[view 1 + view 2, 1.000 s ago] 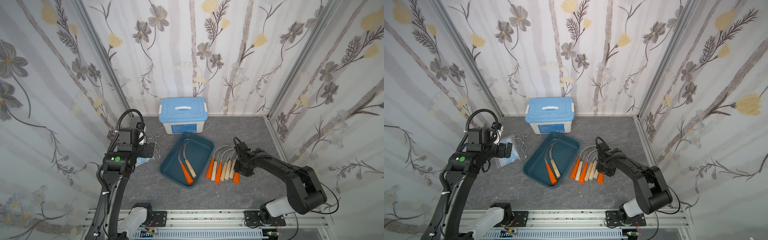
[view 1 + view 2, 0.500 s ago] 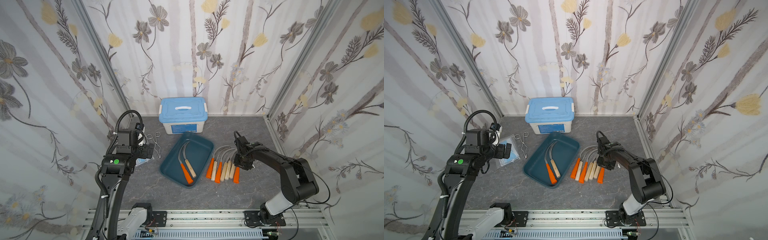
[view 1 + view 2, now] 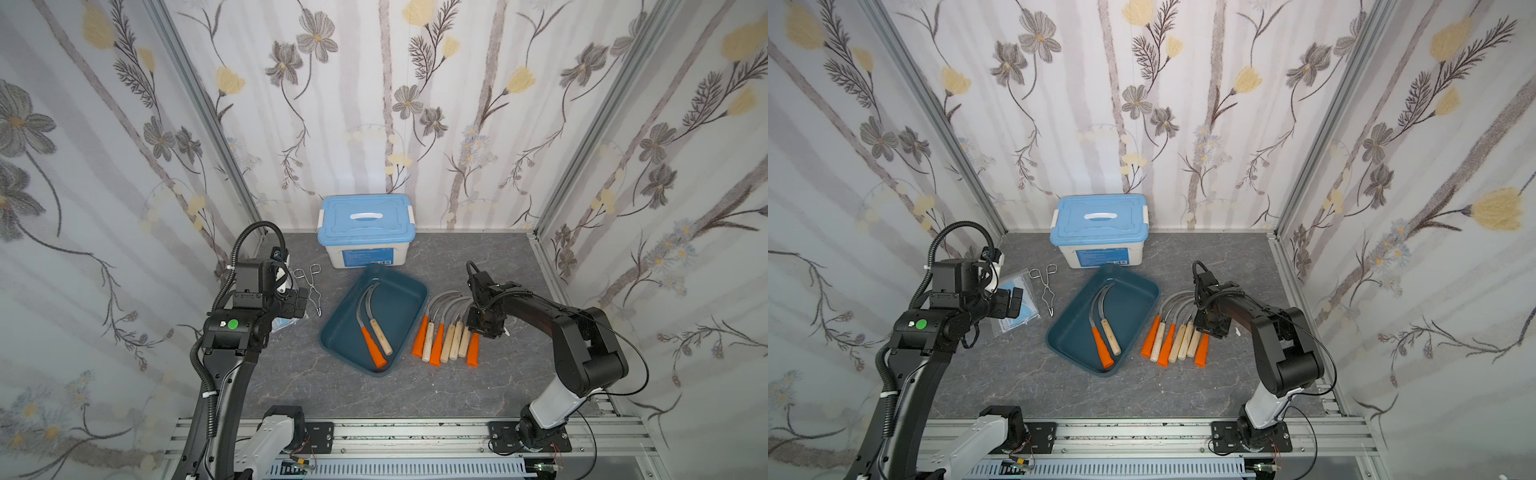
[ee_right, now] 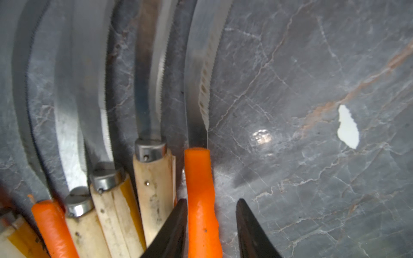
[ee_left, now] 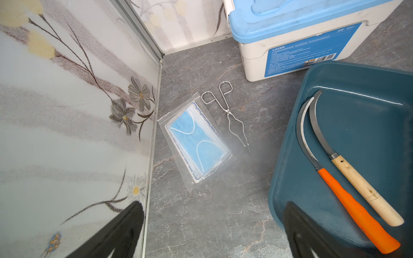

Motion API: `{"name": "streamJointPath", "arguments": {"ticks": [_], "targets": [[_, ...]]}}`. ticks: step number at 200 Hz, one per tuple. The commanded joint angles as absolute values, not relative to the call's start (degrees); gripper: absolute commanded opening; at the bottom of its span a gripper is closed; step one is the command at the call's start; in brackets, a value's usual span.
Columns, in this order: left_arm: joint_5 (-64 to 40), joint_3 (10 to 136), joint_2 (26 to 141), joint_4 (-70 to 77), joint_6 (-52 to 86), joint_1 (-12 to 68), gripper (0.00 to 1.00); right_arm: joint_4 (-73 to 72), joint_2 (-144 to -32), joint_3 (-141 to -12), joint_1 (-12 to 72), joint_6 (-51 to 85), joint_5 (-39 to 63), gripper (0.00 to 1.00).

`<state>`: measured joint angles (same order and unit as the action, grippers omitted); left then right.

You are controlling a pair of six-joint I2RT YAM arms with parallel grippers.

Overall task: Put small sickles into storage boxes
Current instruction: Pick up the sickle at the center of the board.

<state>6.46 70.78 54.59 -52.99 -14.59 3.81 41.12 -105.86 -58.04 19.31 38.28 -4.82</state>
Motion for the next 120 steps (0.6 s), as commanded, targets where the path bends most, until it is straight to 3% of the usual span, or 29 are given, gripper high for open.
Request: {"name": "streamJointPath", "arguments": {"ticks": [1,120], "targets": [[6.86,70.93,54.60,-52.30,-14.43,3.83,1.00,39.37,-107.42,-58.38,19.12,37.45,-6.33,0.39],[7.21,70.37,53.49,-52.65,-14.50,3.78,1.00,35.93,-107.95,-53.58,19.10,37.53,-4.99,0.29]]}}
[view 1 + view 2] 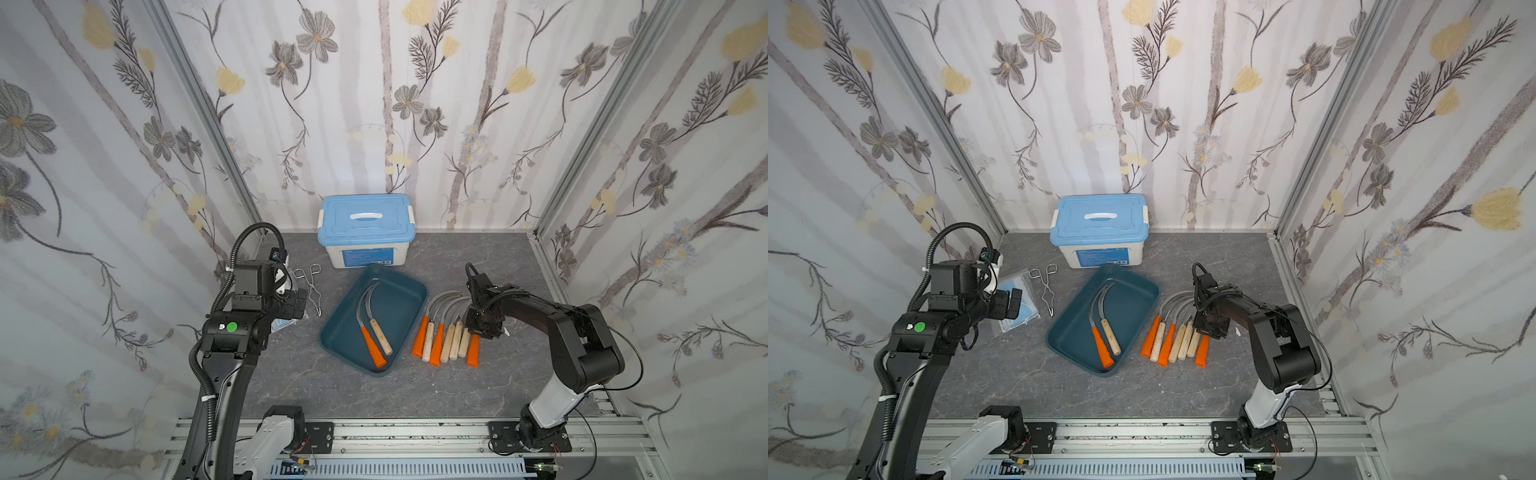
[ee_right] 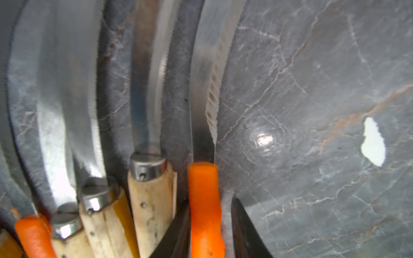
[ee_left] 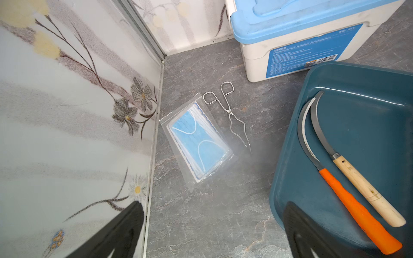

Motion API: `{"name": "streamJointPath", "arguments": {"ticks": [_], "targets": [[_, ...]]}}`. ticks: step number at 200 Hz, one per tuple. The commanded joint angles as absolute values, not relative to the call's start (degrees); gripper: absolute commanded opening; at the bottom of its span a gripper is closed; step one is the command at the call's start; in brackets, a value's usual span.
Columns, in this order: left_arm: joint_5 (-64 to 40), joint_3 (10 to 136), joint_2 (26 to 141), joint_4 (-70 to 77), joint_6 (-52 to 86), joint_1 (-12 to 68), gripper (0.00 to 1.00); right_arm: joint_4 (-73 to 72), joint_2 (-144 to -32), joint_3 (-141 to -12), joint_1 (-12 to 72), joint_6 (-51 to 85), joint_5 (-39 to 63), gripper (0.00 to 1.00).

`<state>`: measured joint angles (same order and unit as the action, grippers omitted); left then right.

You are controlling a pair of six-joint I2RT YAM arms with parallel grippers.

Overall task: Put small sickles into storage boxes
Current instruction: Pick up the sickle at the center of the board.

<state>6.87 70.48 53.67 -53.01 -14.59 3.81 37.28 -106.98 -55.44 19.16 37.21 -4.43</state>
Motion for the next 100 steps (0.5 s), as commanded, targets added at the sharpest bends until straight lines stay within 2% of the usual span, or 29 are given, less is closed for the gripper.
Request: {"name": "streamJointPath", "arguments": {"ticks": [1,55,80,100], "targets": [[7.21,70.39,53.51,-52.65,-14.46,3.78,1.00,35.89,-107.98,-53.51,19.09,37.53,-5.00,0.29],[7.12,70.73,53.56,-52.66,-14.59,3.78,1.00,34.98,-108.63,-52.12,19.16,37.59,-5.44,0.15],[7.21,70.81,53.52,-52.66,-14.50,3.79,1.00,34.77,-108.64,-51.94,19.15,37.14,-5.69,0.04],[7.21,70.88,53.49,-52.65,-14.42,3.78,1.00,34.93,-108.53,-52.20,19.15,37.04,-5.89,0.02]]}}
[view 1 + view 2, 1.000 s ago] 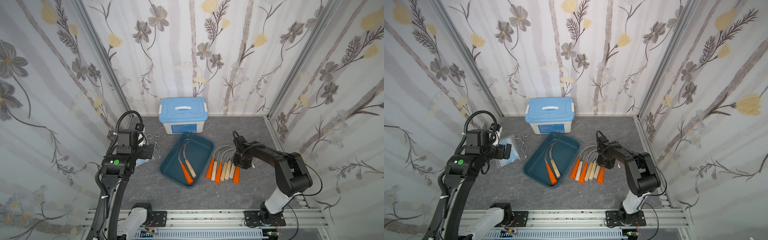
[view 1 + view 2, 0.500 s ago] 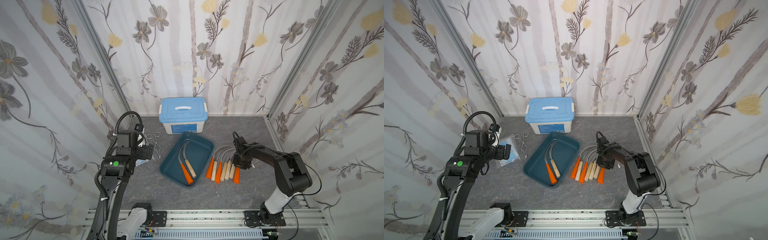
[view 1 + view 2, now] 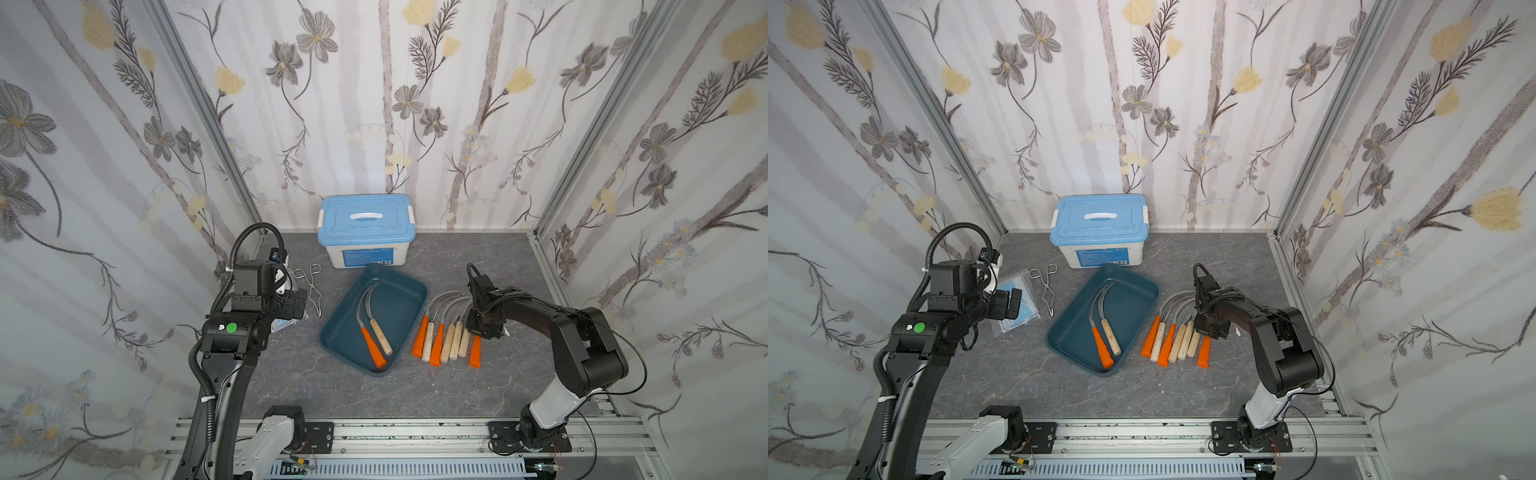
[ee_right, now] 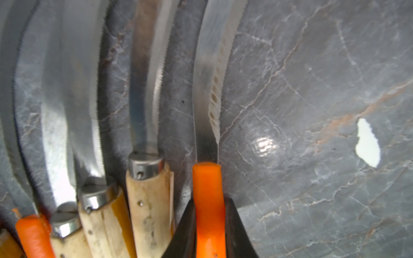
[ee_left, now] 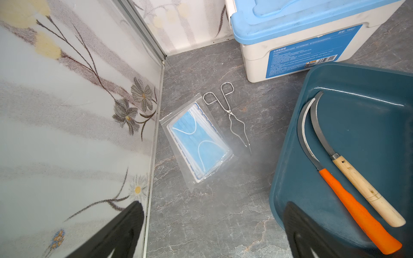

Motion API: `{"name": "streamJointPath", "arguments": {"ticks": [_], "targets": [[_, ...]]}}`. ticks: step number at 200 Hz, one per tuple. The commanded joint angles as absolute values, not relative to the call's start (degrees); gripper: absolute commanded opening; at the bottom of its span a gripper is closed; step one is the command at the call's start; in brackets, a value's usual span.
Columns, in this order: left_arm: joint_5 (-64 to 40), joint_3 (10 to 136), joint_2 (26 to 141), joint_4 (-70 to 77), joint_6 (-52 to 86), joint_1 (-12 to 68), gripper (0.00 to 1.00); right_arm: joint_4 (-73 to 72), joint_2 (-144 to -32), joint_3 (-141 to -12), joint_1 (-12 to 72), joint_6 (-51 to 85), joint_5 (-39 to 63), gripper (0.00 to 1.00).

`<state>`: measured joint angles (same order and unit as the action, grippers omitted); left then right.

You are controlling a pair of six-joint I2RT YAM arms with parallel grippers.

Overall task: Put small sickles into storage boxes
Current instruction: Pick up the sickle at the center of the board.

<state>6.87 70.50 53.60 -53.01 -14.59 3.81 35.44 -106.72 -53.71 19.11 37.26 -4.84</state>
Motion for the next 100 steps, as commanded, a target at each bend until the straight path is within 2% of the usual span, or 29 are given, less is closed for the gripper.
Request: {"name": "streamJointPath", "arguments": {"ticks": [1,100], "targets": [[7.21,70.91,53.51,-52.61,-14.42,3.78,1.00,34.96,-108.49,-52.20,19.11,37.02,-5.93,0.02],[6.94,71.72,54.51,-52.47,-14.52,3.79,1.00,37.69,-102.18,-53.57,19.11,36.92,-6.94,0.00]]}}
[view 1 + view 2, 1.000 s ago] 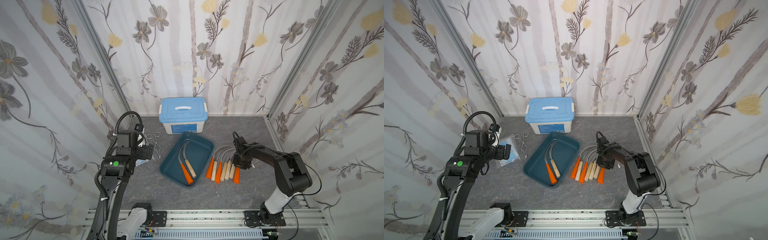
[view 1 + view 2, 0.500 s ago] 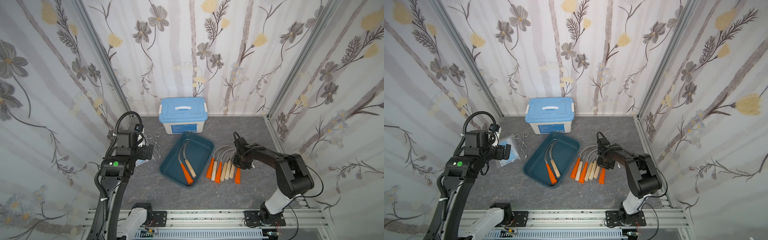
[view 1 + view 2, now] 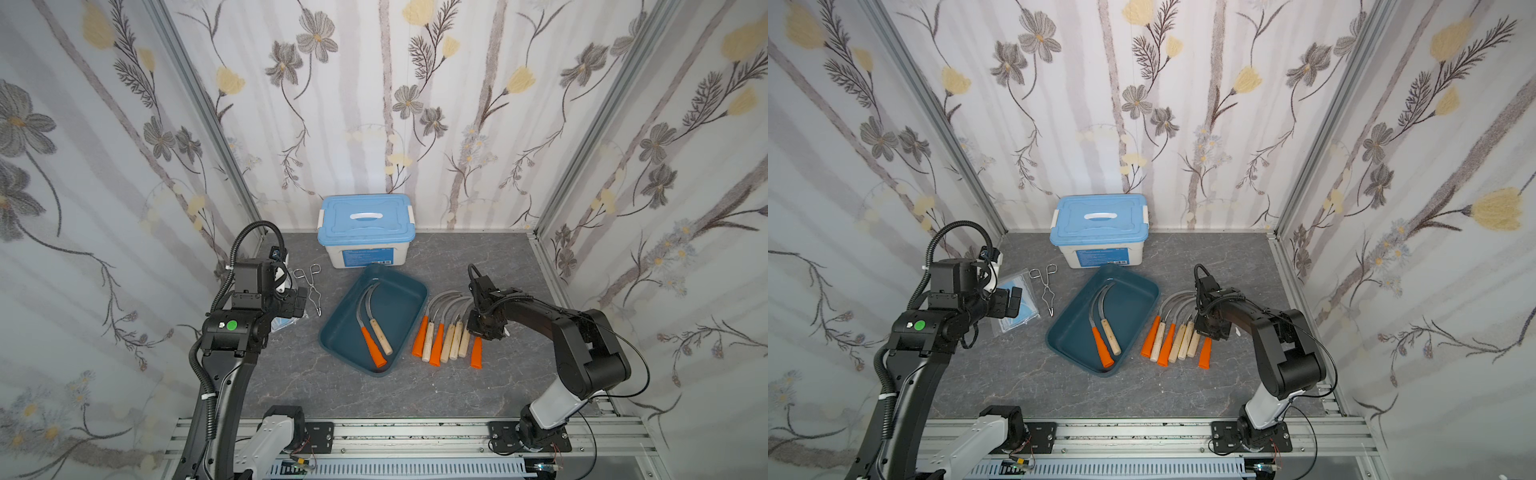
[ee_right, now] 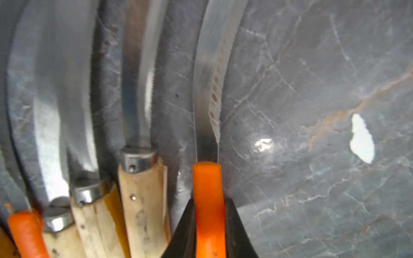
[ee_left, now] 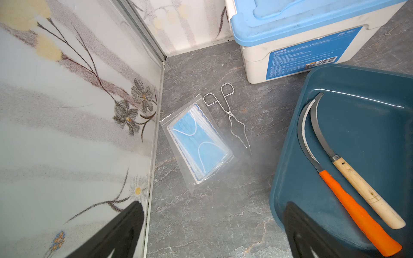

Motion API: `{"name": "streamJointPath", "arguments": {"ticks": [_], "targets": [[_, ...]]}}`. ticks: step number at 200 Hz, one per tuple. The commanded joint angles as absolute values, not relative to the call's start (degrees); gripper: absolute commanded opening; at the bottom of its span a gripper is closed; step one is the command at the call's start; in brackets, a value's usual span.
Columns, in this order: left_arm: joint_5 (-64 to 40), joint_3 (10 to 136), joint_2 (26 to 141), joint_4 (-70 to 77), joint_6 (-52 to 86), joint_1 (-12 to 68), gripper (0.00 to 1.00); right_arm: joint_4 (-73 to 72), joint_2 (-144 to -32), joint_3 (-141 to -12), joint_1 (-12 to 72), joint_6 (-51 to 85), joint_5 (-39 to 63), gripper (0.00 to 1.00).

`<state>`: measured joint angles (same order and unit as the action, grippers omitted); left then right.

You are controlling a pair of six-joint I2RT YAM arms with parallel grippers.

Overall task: Put small sickles into storage boxes
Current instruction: Pick up the sickle at the center of the board.

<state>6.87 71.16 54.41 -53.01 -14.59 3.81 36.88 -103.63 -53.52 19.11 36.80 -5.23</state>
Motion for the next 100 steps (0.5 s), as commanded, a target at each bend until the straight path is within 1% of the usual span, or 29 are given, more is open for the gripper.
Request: {"name": "streamJointPath", "arguments": {"ticks": [1,100], "targets": [[6.94,71.76,54.50,-52.47,-14.51,3.74,1.00,37.74,-102.11,-53.55,19.14,36.92,-6.99,0.00],[6.68,72.22,55.08,-52.38,-14.77,3.88,1.00,41.31,-96.74,-56.50,19.13,36.86,-6.33,0.00]]}}
